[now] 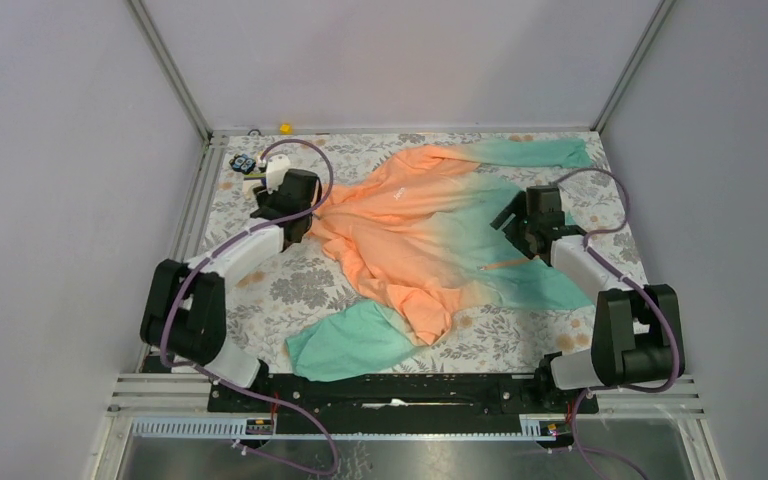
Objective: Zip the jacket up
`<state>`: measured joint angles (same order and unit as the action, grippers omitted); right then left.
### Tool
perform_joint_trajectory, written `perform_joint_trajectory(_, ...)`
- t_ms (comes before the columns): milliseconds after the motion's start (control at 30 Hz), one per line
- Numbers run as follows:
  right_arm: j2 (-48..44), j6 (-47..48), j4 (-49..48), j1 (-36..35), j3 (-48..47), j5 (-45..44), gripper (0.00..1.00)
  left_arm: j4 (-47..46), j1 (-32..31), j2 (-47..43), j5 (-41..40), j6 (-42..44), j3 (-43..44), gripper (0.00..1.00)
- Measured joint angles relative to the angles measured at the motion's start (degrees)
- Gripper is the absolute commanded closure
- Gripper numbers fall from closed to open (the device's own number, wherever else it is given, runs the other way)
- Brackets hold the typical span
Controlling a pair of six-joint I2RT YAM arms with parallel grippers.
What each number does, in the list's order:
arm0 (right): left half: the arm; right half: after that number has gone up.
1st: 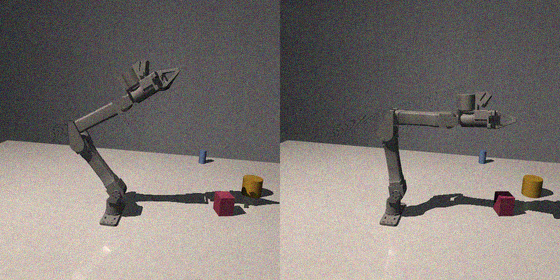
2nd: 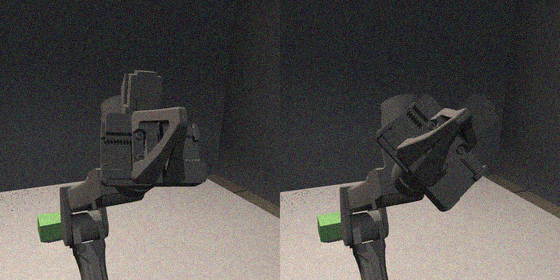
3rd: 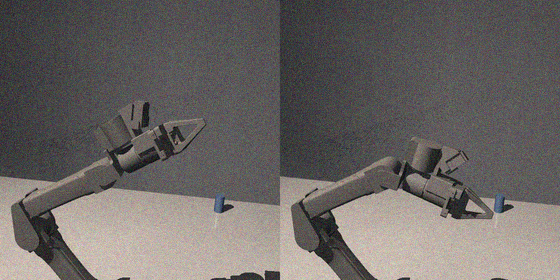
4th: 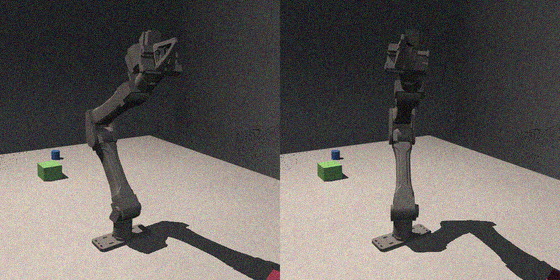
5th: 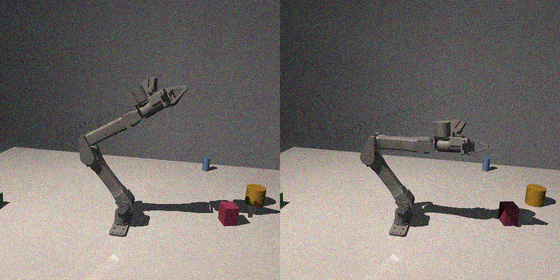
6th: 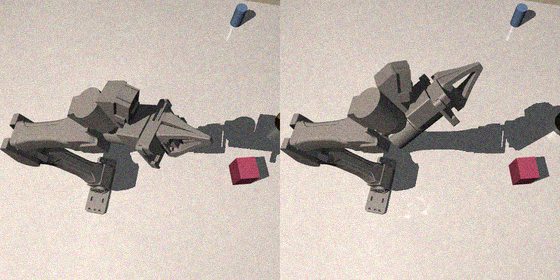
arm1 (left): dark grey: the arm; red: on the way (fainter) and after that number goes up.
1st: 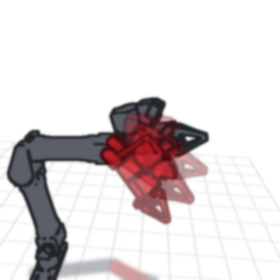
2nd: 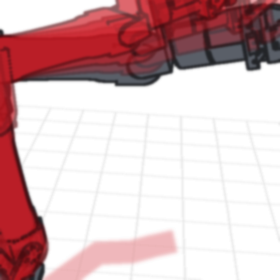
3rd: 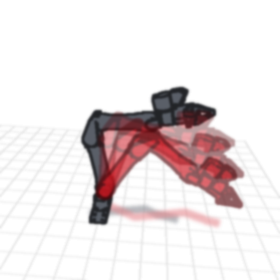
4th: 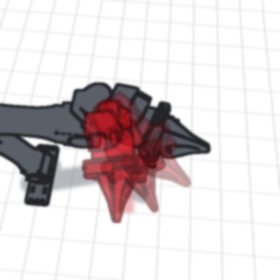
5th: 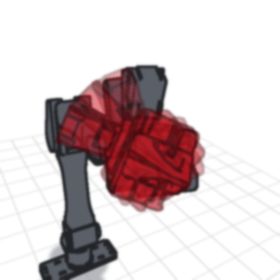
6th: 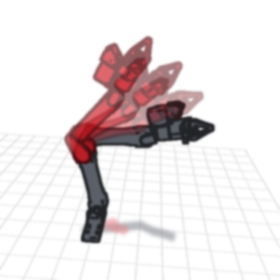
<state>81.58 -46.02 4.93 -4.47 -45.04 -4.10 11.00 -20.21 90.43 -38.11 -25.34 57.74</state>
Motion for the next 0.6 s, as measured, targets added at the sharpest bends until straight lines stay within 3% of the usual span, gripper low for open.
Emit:
perform_joint_trajectory(33, -0.4, 2.3, 0.8, -1.3, -0.4, 0.0, 0.1, 0.8, 0.6, -2.0, -1.6, -1.3, -0.7, 0.17)
perform_joint_trajectory(67, -0.9, 5.1, 1.8, -3.0, -1.1, 0.0, 0.04, 1.5, 0.6, -3.8, -2.5, -2.3, -1.3, 0.14)
perform_joint_trajectory(200, -3.9, 13.4, 4.2, -7.1, -3.0, -0.1, 0.0, 2.9, -0.6, -9.9, -2.8, -5.8, -2.0, 0.11)
perform_joint_trajectory(333, -8.5, 17.4, 6.0, -5.9, -2.7, -2.6, 0.0, 2.9, -0.9, -14.4, 1.6, -6.6, -3.2, 0.11)
perform_joint_trajectory(600, -11.6, 11.8, 6.7, 11.9, 1.9, -2.5, 0.04, 4.8, -0.9, -25.1, 18.0, -4.5, -3.3, 0.06)
